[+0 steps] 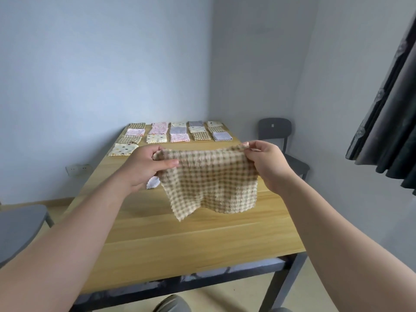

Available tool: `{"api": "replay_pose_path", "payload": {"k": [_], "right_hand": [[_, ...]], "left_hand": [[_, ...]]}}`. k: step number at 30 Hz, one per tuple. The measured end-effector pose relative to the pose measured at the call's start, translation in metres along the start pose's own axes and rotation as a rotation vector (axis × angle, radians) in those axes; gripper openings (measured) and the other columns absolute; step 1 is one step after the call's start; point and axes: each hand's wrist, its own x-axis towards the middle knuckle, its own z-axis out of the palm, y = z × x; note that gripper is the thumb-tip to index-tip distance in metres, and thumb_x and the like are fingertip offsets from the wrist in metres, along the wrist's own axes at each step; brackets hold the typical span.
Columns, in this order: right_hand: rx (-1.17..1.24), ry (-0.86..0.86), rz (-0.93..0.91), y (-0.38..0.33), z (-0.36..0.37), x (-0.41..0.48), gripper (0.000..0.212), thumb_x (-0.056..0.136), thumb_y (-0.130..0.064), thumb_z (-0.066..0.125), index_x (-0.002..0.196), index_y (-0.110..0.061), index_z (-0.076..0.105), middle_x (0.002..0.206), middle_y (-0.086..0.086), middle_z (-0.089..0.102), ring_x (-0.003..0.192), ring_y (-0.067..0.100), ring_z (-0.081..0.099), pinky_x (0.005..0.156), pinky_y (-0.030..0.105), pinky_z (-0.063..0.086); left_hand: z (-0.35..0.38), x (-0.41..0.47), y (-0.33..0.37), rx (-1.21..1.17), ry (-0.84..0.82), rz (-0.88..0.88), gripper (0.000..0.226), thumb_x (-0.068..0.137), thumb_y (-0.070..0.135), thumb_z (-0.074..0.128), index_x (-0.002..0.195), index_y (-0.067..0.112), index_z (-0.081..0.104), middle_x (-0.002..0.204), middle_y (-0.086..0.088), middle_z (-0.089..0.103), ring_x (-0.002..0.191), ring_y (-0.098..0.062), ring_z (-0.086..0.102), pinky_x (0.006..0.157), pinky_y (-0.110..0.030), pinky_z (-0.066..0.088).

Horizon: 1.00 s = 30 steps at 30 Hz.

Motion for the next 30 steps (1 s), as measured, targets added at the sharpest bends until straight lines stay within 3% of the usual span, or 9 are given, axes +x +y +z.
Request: {"api": "replay_pose_path", "payload": {"k": [3,7,10,13,17,22,24,27,30], "right_hand": [[0.124,-0.012,0.051,-0.007,0.0,-0.005,0.015,0.094,-0.006,0.058,0.089,-0.007,0.073,0.082,0.011,0.062,0.07,0.022,0.053,0.06,0.033,0.042],[0.184,0.032,0.103,-0.013,0.011,-0.005,0.022,0.068,-0.011,0.058,0.088,-0.01,0.068,0.086,0.011,0.05,0.078,0.026,0.042,0.065,0.035,0.033],[0.149,0.018,0.165,-0.007,0.028,0.001,0.013,0.072,-0.007,0.056,0.079,-0.008,0.068,0.083,0.011,0.056,0.077,0.025,0.048,0.069,0.038,0.036],[-0.039,-0.033,0.263,0.011,0.045,0.014,0.022,0.084,-0.002,0.053,0.073,-0.01,0.071,0.079,0.007,0.063,0.071,0.024,0.055,0.06,0.031,0.044],[-0.296,-0.159,0.348,0.055,0.067,0.036,0.02,0.09,-0.006,0.052,0.084,-0.01,0.071,0.079,0.006,0.064,0.068,0.021,0.059,0.057,0.03,0.053],[-0.467,-0.178,0.368,0.097,0.088,0.062,0.011,0.094,-0.014,0.063,0.088,-0.013,0.072,0.068,0.001,0.06,0.059,0.015,0.048,0.045,0.02,0.035],[-0.433,-0.151,0.374,0.108,0.093,0.074,0.011,0.094,-0.011,0.064,0.086,-0.012,0.072,0.061,0.001,0.055,0.052,0.015,0.041,0.044,0.022,0.031],[-0.38,-0.104,0.359,0.114,0.097,0.081,0.017,0.095,-0.004,0.057,0.09,-0.01,0.072,0.07,0.005,0.066,0.05,0.016,0.056,0.046,0.027,0.041],[-0.262,-0.068,0.303,0.118,0.1,0.083,0.015,0.095,0.0,0.057,0.093,-0.006,0.071,0.085,0.012,0.076,0.067,0.019,0.073,0.065,0.032,0.061]], "left_hand": [[-0.008,-0.01,0.003,-0.248,-0.013,-0.041,0.026,0.076,0.008,0.077,0.1,0.007,0.066,0.085,-0.006,0.073,0.072,-0.015,0.069,0.056,-0.025,0.053],[-0.022,-0.014,-0.001,-0.364,-0.006,-0.121,0.037,0.073,0.019,0.079,0.107,0.009,0.069,0.106,-0.01,0.077,0.098,-0.023,0.074,0.082,-0.037,0.057],[-0.033,-0.01,-0.02,-0.288,0.005,-0.208,0.064,0.06,0.035,0.093,0.114,0.008,0.07,0.114,-0.009,0.075,0.108,-0.022,0.071,0.094,-0.041,0.052],[-0.04,0.001,-0.05,-0.27,-0.02,-0.3,0.032,0.081,0.018,0.081,0.109,0.006,0.071,0.111,-0.012,0.076,0.105,-0.021,0.072,0.094,-0.039,0.054],[-0.044,0.021,-0.101,0.006,0.021,-0.38,0.002,0.094,0.017,0.072,0.092,0.018,0.071,0.088,0.005,0.074,0.081,-0.008,0.068,0.079,-0.024,0.044],[-0.051,0.046,-0.148,0.254,0.085,-0.374,0.033,0.083,0.023,0.084,0.111,0.009,0.076,0.104,0.002,0.068,0.093,-0.013,0.061,0.084,-0.026,0.042],[-0.05,0.054,-0.154,0.239,0.123,-0.376,0.032,0.082,0.019,0.084,0.112,0.01,0.076,0.106,0.002,0.072,0.082,-0.009,0.06,0.085,-0.029,0.045],[-0.05,0.06,-0.157,0.225,0.157,-0.387,0.028,0.082,0.017,0.085,0.108,0.013,0.077,0.076,0.0,0.074,0.054,-0.006,0.054,0.069,-0.031,0.052],[-0.051,0.059,-0.157,0.163,0.16,-0.368,0.018,0.086,0.01,0.08,0.104,0.013,0.077,0.08,-0.007,0.078,0.067,-0.014,0.072,0.062,-0.027,0.055]]}}
